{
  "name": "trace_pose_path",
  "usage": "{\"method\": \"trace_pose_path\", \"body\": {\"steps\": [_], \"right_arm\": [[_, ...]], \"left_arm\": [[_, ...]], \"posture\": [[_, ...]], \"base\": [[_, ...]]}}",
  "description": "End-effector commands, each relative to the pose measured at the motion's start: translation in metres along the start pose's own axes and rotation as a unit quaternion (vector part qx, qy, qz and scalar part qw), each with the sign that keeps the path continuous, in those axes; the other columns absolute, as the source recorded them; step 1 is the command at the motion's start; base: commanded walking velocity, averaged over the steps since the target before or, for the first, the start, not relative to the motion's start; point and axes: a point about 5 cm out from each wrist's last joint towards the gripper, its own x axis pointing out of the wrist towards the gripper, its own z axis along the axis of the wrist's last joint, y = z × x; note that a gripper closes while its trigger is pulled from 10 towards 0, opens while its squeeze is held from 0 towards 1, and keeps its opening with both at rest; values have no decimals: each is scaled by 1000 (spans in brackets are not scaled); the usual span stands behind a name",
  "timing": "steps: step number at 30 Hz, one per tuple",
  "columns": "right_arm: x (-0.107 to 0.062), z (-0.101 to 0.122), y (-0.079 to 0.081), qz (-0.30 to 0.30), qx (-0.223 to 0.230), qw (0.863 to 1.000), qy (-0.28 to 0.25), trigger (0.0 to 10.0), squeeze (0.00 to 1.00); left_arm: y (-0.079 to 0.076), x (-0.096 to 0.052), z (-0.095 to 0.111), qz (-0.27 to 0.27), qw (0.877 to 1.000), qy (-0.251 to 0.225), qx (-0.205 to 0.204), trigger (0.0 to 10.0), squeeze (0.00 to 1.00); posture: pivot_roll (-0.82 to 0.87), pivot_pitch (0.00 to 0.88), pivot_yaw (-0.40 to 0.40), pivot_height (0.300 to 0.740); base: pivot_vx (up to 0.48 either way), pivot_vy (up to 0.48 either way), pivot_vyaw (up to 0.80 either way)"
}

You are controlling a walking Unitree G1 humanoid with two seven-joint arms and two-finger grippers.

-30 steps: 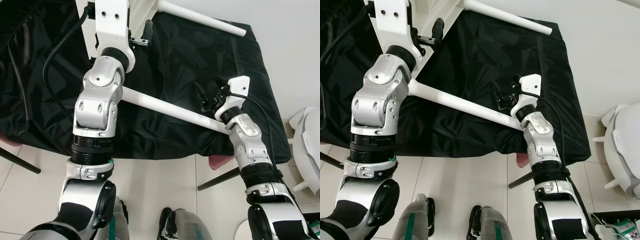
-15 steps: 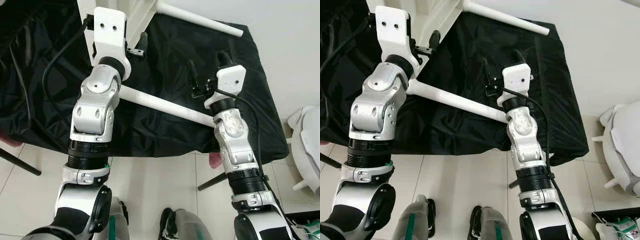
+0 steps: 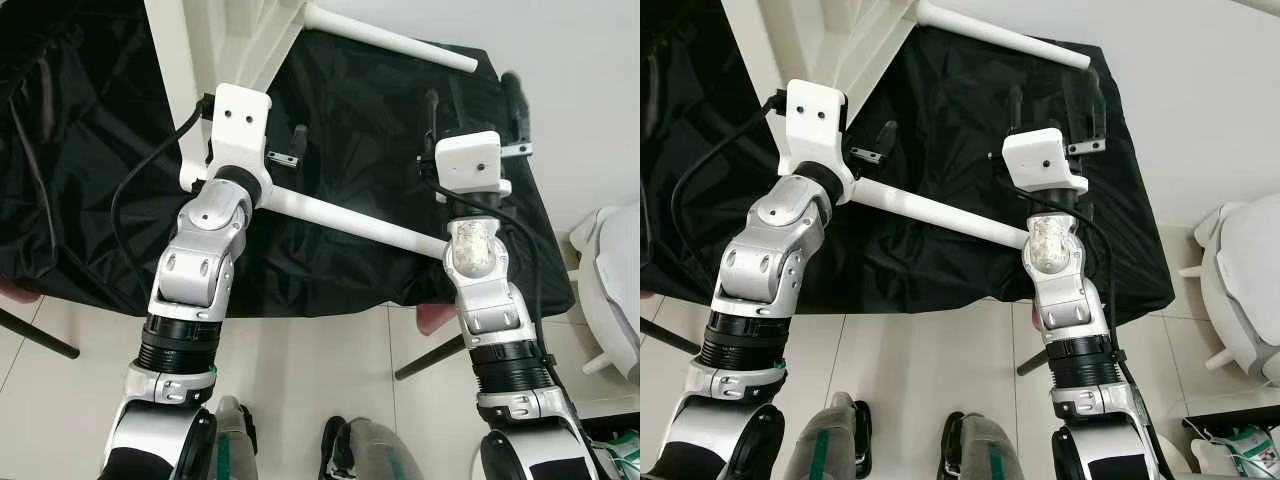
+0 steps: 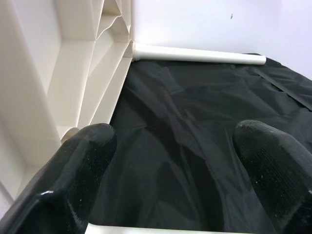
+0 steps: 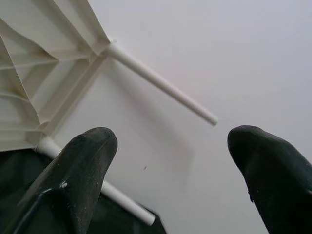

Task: Building children table

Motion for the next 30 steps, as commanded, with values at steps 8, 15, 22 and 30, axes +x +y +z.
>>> {"method": "trace_pose_path", "body": {"steps": [8, 15, 22, 30], "right_arm": [[-13, 16, 8, 12, -74, 994, -73, 10000, 0], [-7, 32, 2, 6, -65, 992, -110, 10000, 0], [-10, 38, 2, 9, -89, 986, -137, 10000, 0], [-17, 48, -1, -8, -117, 978, -176, 10000, 0]], "left_arm": [[-7, -1, -3, -52, 999, -1, -5, 10000, 0], [-9, -2, -8, -60, 998, 7, -8, 10000, 0], [-11, -3, -17, -74, 997, 24, -19, 10000, 0], [-22, -16, -39, -122, 991, 62, -7, 10000, 0]], "posture": [[33, 48, -78, 740], [24, 35, -74, 740], [7, 26, -64, 740], [-8, 11, -55, 740]], "base": [[0, 0, 0], [0, 0, 0], [0, 0, 0], [0, 0, 0]]}}
